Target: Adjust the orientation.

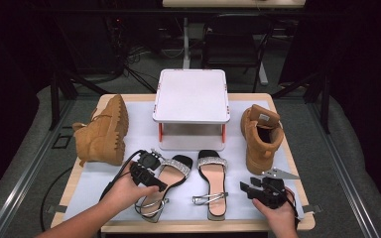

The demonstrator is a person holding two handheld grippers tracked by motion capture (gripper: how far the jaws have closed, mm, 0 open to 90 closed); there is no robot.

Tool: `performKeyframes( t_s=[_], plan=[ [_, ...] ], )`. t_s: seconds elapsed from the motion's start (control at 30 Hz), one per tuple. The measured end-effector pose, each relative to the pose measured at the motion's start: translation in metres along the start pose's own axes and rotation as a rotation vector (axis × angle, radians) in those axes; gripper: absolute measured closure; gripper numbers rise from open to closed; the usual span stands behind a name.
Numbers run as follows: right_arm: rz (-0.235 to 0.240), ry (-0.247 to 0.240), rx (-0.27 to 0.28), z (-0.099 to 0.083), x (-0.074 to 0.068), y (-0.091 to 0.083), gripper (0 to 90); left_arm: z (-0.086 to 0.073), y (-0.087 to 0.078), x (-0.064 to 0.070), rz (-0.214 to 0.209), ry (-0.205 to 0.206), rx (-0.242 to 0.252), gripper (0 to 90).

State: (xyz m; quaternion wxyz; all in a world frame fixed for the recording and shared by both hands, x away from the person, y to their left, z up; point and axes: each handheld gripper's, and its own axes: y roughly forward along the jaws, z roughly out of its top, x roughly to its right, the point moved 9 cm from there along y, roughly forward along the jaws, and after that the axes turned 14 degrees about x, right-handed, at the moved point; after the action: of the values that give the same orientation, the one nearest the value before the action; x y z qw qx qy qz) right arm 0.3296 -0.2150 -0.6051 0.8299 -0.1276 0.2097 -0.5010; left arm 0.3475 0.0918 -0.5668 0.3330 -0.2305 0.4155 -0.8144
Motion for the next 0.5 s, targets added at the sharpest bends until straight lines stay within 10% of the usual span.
performKeyframes(
  t_s=[0.5],
  plan=[
    [0.015,0.006,0.006,0.002,-0.001,0.000,48.8,-0.004,0.017,-0.001,-0.005,-0.097,-0.208,24.8]
  ],
)
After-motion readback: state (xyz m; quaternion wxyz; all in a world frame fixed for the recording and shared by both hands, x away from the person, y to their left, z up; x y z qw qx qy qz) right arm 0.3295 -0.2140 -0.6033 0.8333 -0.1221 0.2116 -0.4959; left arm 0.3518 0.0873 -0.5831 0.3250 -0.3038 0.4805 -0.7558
